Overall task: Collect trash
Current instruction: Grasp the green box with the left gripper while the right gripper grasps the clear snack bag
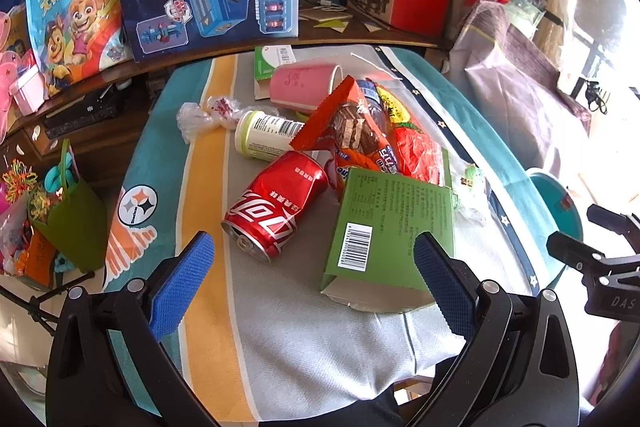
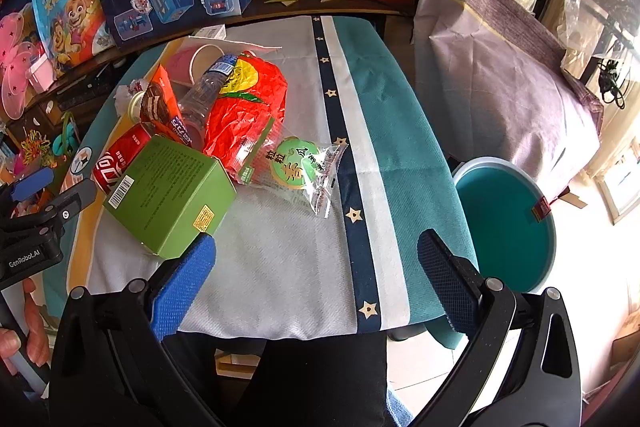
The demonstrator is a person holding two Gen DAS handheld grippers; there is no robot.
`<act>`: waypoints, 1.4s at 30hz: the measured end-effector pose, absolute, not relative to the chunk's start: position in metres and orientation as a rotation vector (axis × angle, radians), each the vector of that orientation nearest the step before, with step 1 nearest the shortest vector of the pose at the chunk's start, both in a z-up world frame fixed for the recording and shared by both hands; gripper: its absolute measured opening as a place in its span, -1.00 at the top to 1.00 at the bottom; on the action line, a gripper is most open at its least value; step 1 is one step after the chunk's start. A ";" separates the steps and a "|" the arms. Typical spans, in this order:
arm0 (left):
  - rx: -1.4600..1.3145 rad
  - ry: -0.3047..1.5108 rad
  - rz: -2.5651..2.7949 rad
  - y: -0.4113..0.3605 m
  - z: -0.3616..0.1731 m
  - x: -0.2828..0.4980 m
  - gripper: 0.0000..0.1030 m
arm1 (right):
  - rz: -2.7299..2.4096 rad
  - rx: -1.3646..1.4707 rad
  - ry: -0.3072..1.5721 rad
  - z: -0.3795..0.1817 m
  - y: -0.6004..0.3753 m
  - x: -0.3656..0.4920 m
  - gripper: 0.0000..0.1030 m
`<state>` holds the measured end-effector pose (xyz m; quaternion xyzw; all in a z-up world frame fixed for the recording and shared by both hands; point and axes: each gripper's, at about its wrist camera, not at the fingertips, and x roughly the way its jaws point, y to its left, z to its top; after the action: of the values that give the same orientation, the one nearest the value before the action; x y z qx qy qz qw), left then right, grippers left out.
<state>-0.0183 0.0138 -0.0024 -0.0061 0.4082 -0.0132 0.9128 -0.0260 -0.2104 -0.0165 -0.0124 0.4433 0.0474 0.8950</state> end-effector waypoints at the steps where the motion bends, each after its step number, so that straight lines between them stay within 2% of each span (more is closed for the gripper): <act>1: -0.007 0.840 -0.031 0.015 -0.003 -0.019 -0.93 | 0.098 -0.027 0.919 -0.016 -0.210 -0.026 -0.88; 13: 0.060 0.878 -0.150 0.034 -0.036 -0.036 -0.92 | 0.089 -0.016 0.947 -0.022 -0.212 -0.028 -0.88; 16: 0.052 0.894 -0.178 0.034 -0.043 -0.028 -0.70 | 0.095 -0.005 0.968 -0.028 -0.211 -0.026 -0.88; 18: 0.058 0.899 -0.204 0.030 -0.045 -0.021 -0.43 | 0.096 -0.003 0.977 -0.031 -0.211 -0.025 -0.88; 21: 0.089 0.916 -0.236 0.021 -0.051 -0.010 -0.21 | 0.090 -0.005 0.985 -0.036 -0.212 -0.022 -0.88; 31: 0.136 0.938 -0.284 -0.007 -0.068 0.013 -0.17 | 0.046 0.015 1.039 -0.057 -0.232 0.008 -0.88; 32: 0.123 0.940 -0.291 -0.007 -0.069 0.014 0.25 | 0.048 0.015 1.045 -0.060 -0.233 0.010 -0.88; 33: 0.114 0.945 -0.281 -0.007 -0.070 0.016 0.83 | 0.054 0.015 1.049 -0.061 -0.233 0.013 -0.88; 34: 0.096 0.953 -0.286 -0.006 -0.070 0.017 0.92 | 0.064 0.013 1.051 -0.063 -0.233 0.016 -0.88; 42: 0.071 0.976 -0.284 0.002 -0.067 0.023 0.88 | 0.216 -0.151 1.052 -0.083 -0.211 0.050 -0.88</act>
<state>0.0235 0.0018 -0.0670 0.0341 0.4669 -0.1359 0.8731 0.0502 -0.2108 -0.0829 -0.0720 0.5006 0.1028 0.8565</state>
